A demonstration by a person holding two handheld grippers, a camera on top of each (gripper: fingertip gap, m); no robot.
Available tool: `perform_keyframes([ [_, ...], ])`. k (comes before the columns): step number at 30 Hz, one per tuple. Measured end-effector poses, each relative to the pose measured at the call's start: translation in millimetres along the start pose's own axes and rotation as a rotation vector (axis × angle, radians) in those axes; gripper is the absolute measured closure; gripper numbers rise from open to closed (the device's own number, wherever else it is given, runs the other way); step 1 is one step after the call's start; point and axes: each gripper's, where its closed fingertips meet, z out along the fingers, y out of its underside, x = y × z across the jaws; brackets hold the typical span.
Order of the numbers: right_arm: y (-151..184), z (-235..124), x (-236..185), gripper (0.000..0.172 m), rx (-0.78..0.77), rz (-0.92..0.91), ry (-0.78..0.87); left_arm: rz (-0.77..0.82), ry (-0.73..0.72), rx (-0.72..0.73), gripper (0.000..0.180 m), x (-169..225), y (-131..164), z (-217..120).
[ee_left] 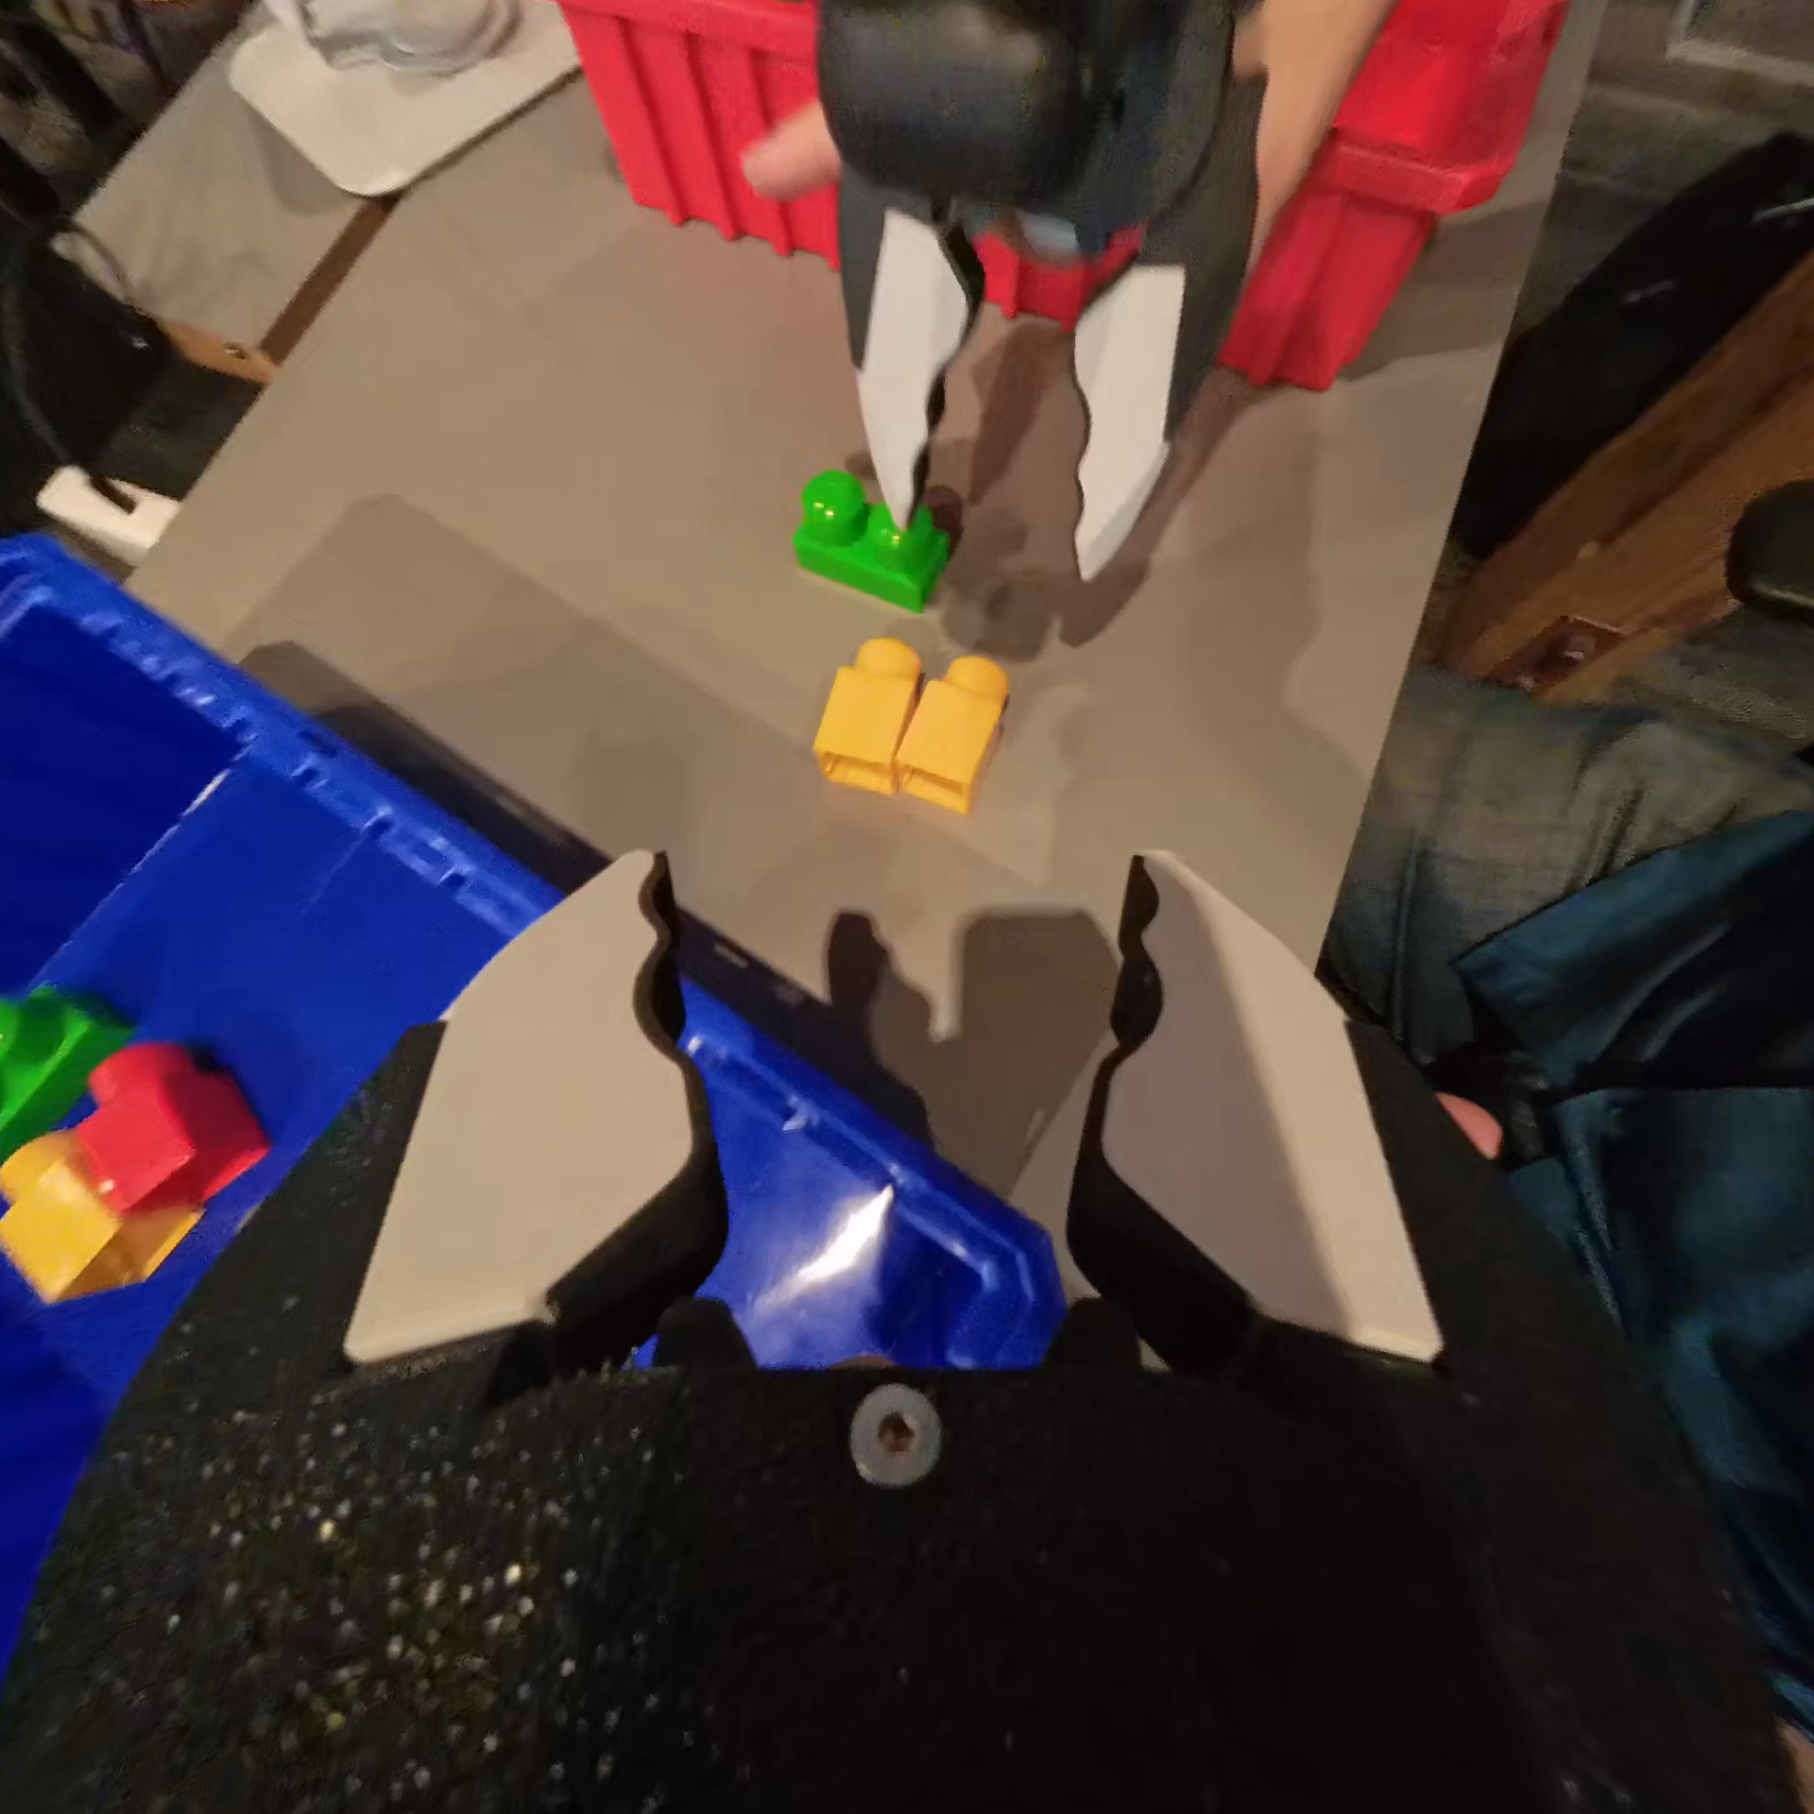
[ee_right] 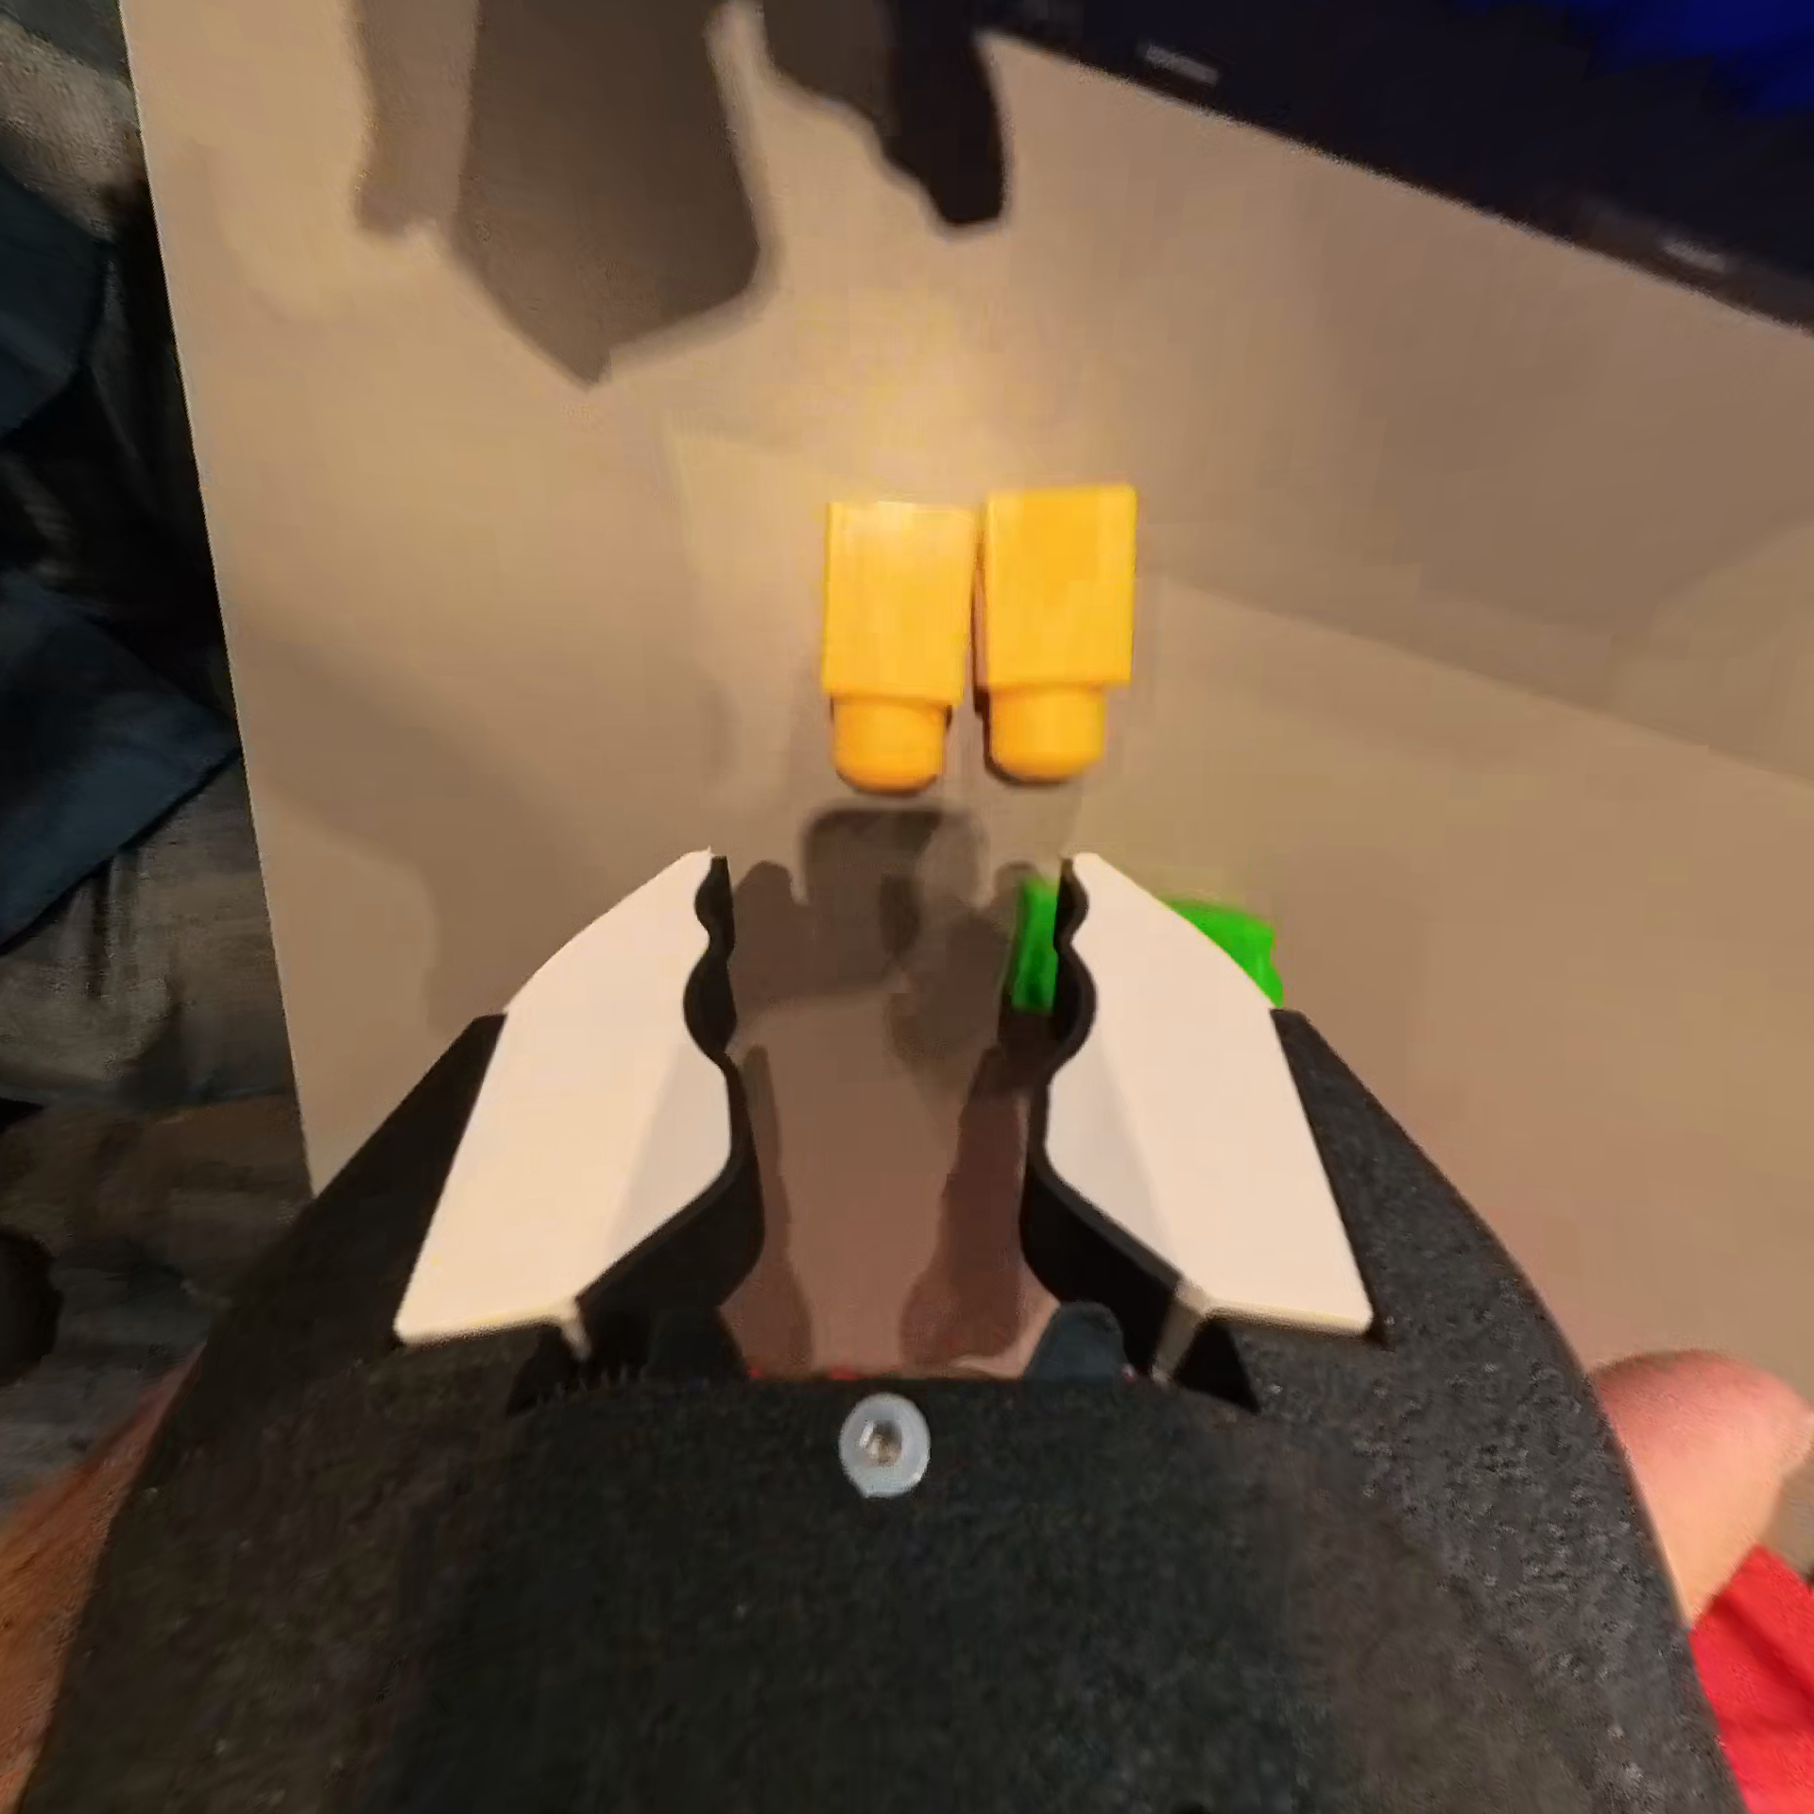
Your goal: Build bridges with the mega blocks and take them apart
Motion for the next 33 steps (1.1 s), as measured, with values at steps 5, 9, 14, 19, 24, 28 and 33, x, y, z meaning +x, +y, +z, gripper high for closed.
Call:
perform_keyframes([
  [5, -30.8, 27.6, 2.9, 0.094, -0.034, -0.037, 0.021, -0.017, -0.011, 0.075, 0.099, -4.1, 4.6, -28.5],
  [9, -36.5, 41.2, 6.6, 0.091, -0.059, -0.015, -0.002, -0.013, 0.000, 0.093, 0.102, -1.6, 4.6, -34.9],
  [14, -37.0, 47.3, 13.0, 0.090, -0.077, -0.015, 0.029, 0.003, 0.016, 0.121, 0.105, 2.9, -1.0, -37.5],
  [19, -34.5, 44.0, 16.5, 0.090, -0.070, -0.005, 0.047, 0.011, 0.025, 0.111, 0.105, 5.9, -2.1, -32.3],
  [24, -19.2, 0.4, 10.7, 0.090, -0.001, 0.044, 0.015, 0.031, 0.044, 0.085, 0.104, 11.0, -1.3, -21.5],
  [28, 13.1, -77.3, -0.6, 0.103, 0.215, 0.145, 0.026, 0.082, 0.065, -0.026, 0.103, 18.3, 7.1, 9.8],
  [33, 78.3, -153.0, 2.3, 0.105, 0.383, 0.276, 0.181, 0.161, 0.104, -0.213, 0.101, 27.0, 16.4, 75.3],
])
